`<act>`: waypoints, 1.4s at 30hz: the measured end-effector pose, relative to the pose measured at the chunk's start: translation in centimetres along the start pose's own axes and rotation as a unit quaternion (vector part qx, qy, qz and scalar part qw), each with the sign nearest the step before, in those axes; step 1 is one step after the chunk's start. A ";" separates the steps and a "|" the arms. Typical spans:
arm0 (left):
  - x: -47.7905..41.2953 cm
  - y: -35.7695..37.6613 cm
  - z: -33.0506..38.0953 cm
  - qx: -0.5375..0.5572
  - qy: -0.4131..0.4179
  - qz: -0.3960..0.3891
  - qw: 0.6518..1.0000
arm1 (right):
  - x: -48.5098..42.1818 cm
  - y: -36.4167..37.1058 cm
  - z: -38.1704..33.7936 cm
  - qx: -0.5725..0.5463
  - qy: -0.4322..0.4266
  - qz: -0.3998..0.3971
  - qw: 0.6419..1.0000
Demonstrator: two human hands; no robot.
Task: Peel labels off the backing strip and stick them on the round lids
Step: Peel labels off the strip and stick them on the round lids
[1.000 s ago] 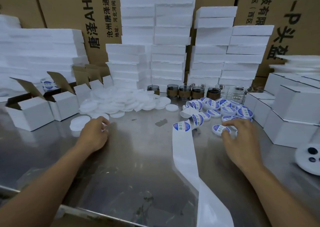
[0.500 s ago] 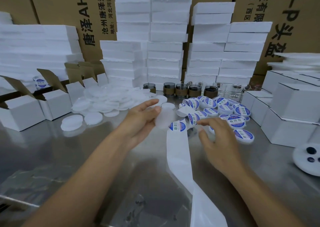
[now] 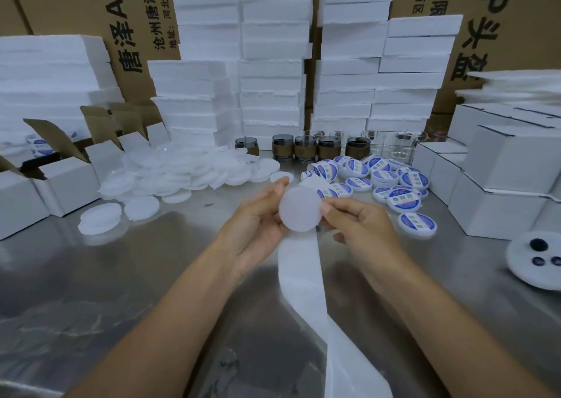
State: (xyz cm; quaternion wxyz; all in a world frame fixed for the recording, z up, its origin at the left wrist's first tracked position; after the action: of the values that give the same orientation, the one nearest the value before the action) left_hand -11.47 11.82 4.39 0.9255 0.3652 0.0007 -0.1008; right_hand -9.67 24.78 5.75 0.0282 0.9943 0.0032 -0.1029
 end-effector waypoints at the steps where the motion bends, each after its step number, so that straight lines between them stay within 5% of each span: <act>1: 0.1 0.4 -0.3 -0.002 -0.008 -0.011 1.000 | 0.0 0.1 0.2 -0.002 0.006 -0.002 1.000; 5: 0.3 1.7 -0.6 -0.057 0.002 -0.062 0.996 | -0.1 0.4 0.9 0.004 0.022 -0.003 1.000; 12: 0.2 1.1 0.4 -0.142 0.068 -0.032 0.987 | -0.4 0.3 0.9 0.005 -0.009 0.005 1.000; 16: 0.1 -0.1 1.5 -0.113 0.088 0.010 0.990 | -0.3 -0.5 0.2 0.183 -0.100 0.060 0.976; 20: 0.1 -1.3 1.4 -0.080 0.072 0.063 0.992 | -0.2 1.3 1.4 0.259 -0.081 -0.034 0.962; 25: -0.1 -1.7 1.4 -0.042 0.058 0.070 0.995 | -0.6 1.0 1.8 0.226 -0.031 -0.052 0.972; 32: 0.0 -3.0 2.4 -0.035 0.097 0.114 0.988 | -1.1 -2.4 2.5 0.052 0.052 0.083 0.994; 37: 0.3 -3.2 0.8 -0.128 0.038 0.148 0.980 | -0.9 -3.1 2.5 -0.040 0.062 0.117 0.990; 42: 0.4 -1.9 -1.6 -0.243 -0.047 0.078 0.966 | -0.8 -2.4 2.0 -0.043 0.053 0.089 0.994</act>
State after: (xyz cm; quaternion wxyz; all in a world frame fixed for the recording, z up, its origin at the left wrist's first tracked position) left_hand -11.29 11.48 1.96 0.9904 0.1232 -0.0467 -0.0421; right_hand -10.93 27.04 3.82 0.0797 0.9926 -0.0790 -0.0466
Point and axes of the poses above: each hand's wrist, its own x-axis away from the middle knuckle, its own y-axis out of the palm, z = x × y, the point moved 10 cm from there along -x, towards the middle knuckle, and after that the axes turned 1 degree about z, right-handed, at the moved point
